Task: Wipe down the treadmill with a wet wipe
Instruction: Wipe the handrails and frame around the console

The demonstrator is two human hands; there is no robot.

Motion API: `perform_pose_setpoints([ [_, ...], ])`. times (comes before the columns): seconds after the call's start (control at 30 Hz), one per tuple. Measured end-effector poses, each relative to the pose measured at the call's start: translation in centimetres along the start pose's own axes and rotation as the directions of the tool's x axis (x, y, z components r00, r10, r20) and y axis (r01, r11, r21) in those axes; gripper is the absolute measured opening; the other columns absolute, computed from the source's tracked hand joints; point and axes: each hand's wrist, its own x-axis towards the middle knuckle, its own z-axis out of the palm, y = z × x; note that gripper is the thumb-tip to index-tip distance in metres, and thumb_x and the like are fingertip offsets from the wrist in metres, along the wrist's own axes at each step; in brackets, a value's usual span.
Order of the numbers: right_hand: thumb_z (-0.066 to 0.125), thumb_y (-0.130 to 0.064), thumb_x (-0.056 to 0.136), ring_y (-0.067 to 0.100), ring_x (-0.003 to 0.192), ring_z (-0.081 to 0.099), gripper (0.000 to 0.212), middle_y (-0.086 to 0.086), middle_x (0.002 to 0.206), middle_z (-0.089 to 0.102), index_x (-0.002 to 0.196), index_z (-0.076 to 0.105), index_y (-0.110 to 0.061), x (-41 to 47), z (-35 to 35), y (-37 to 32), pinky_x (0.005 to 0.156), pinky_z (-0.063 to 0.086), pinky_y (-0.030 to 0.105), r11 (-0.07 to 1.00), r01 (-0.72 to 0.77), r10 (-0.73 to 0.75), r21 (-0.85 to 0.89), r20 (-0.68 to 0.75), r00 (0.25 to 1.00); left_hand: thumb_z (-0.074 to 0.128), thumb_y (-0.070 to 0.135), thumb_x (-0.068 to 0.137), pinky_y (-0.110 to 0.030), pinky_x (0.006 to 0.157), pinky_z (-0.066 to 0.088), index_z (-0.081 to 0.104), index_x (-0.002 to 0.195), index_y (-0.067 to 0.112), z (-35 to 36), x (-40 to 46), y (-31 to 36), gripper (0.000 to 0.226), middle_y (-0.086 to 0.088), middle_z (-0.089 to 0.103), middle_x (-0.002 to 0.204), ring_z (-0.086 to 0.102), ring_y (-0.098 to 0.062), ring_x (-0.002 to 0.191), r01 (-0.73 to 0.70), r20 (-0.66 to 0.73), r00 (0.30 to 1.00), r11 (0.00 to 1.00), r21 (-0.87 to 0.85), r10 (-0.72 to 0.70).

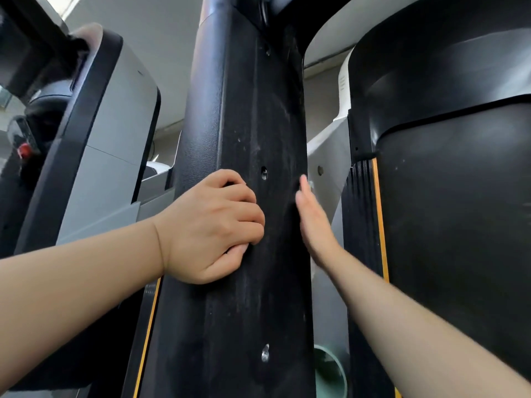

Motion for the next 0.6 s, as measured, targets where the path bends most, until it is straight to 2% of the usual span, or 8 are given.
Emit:
perform_pose_setpoints([
  [0.07,0.022,-0.041,0.097,0.007,0.142,0.020,0.055,-0.009,0.156,0.022,0.150,0.021,-0.026,3.1,-0.1,-1.3,0.118,0.018,0.039,0.998,-0.052,0.052,-0.037,-0.017,0.999,0.036,0.022,0.073,-0.042,0.086,0.038,0.063,0.071,0.015,0.0,0.0,0.0,0.028,0.005,0.066,0.084,0.057,-0.026,0.080,-0.002,-0.002,1.000,1.000,-0.002,0.002],
  [0.17,0.024,-0.032,0.094,0.005,0.126,0.037,0.043,0.002,0.140,0.038,0.132,0.036,-0.018,0.2,0.6,-1.5,0.109,0.030,0.039,0.994,0.099,-0.097,-0.036,0.051,0.994,0.037,0.022,0.072,-0.042,0.086,0.038,0.063,0.071,0.015,-0.1,0.0,-0.2,0.027,0.005,0.065,0.083,0.057,-0.025,0.080,-0.008,-0.001,1.000,1.000,-0.008,0.008],
  [0.23,0.025,-0.047,0.097,-0.001,0.140,0.017,0.053,-0.007,0.156,0.016,0.146,0.017,-0.029,-5.7,1.2,-0.5,0.115,0.020,0.022,0.973,0.227,-0.217,-0.033,0.178,0.960,0.038,0.023,0.072,-0.042,0.086,0.038,0.063,0.071,0.016,0.0,0.1,-0.2,0.026,0.005,0.065,0.083,0.057,-0.025,0.079,-0.012,0.002,1.000,1.000,-0.016,0.012],
  [0.33,0.014,-0.060,0.095,0.006,0.144,-0.013,0.067,-0.013,0.157,-0.017,0.147,-0.008,-0.024,-11.8,1.8,1.5,0.116,-0.007,0.020,0.833,0.518,-0.421,-0.195,0.385,0.821,0.039,0.024,0.073,-0.040,0.086,0.037,0.062,0.070,0.015,0.1,0.1,-0.2,0.025,0.004,0.065,0.082,0.057,-0.025,0.079,-0.021,0.002,1.000,1.000,-0.020,0.021],
  [0.37,0.013,-0.059,0.096,0.004,0.143,-0.018,0.064,-0.017,0.154,-0.023,0.144,-0.013,-0.026,-10.9,1.5,1.7,0.114,-0.010,0.018,0.814,0.529,-0.423,-0.238,0.381,0.822,0.039,0.024,0.073,-0.041,0.087,0.038,0.062,0.070,0.016,0.1,0.1,-0.2,0.025,0.004,0.065,0.082,0.057,-0.025,0.079,-0.020,-0.003,1.000,1.000,-0.022,0.020],
  [0.5,0.016,-0.044,0.092,-0.003,0.141,-0.014,0.063,-0.012,0.158,-0.014,0.149,-0.008,-0.031,0.4,0.9,-1.8,0.118,-0.004,0.028,0.952,0.207,-0.174,-0.225,0.158,0.972,0.038,0.022,0.072,-0.040,0.089,0.037,0.061,0.068,0.016,0.2,-0.1,-0.1,0.024,0.004,0.064,0.080,0.056,-0.025,0.078,0.002,-0.030,1.000,1.000,-0.023,-0.002],
  [0.57,0.017,-0.041,0.095,0.005,0.144,0.002,0.058,-0.010,0.159,0.003,0.150,0.009,-0.026,5.0,0.6,-4.3,0.119,0.003,0.037,0.986,0.040,-0.034,-0.162,0.042,0.999,0.038,0.021,0.072,-0.040,0.090,0.036,0.060,0.068,0.016,0.3,-0.1,-0.1,0.023,0.005,0.064,0.080,0.056,-0.024,0.078,0.006,-0.037,0.999,1.000,-0.027,-0.007],
  [0.6,0.019,-0.043,0.093,0.007,0.141,0.013,0.053,-0.009,0.155,0.015,0.143,0.023,-0.027,5.4,0.9,-4.9,0.118,0.008,0.040,0.992,0.042,-0.038,-0.121,0.034,0.999,0.038,0.021,0.071,-0.040,0.091,0.036,0.060,0.068,0.016,0.2,-0.1,-0.1,0.023,0.005,0.064,0.079,0.055,-0.024,0.078,0.006,-0.041,0.999,1.000,-0.028,-0.007],
])
